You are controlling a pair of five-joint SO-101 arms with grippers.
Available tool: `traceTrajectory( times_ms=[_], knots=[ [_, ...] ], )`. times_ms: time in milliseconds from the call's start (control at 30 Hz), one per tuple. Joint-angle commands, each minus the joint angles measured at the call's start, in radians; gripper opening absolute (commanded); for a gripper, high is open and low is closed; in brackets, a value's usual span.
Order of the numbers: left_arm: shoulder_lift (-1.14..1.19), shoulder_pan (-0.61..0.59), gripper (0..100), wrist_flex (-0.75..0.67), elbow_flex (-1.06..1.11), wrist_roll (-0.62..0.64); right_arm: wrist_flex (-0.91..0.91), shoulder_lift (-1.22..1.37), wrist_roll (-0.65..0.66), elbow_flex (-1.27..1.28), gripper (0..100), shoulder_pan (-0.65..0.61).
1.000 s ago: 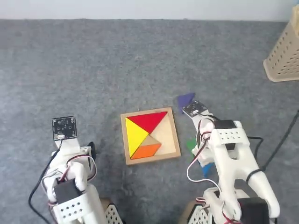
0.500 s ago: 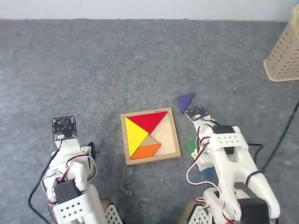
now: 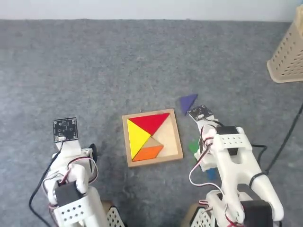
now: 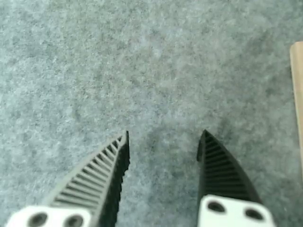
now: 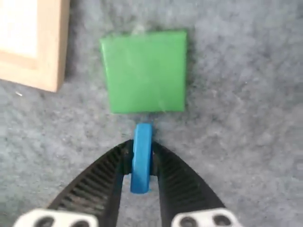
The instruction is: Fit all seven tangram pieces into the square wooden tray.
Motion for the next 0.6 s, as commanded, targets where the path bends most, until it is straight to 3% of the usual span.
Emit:
traceTrajectory(
  times_ms=[0, 200, 400, 567],
  knots=[
    [-0.012, 0.006, 23, 0.003, -0.005, 0.009, 0.082, -0.019, -0.012, -0.164, 0.6, -0.002],
    [-0.012, 0.006, 23, 0.003, -0.005, 0.009, 0.163, -0.008, -0.107, -0.463, 0.6, -0.027],
    [-0.012, 0.006, 23, 0.003, -0.005, 0.009, 0.166, 0.027, -0.129, -0.523, 0.6, -0.113],
    [-0.012, 0.006, 23, 0.003, -0.005, 0.009, 0.059, 0.174, -0.086, -0.559, 0.6, -0.004]
  ],
)
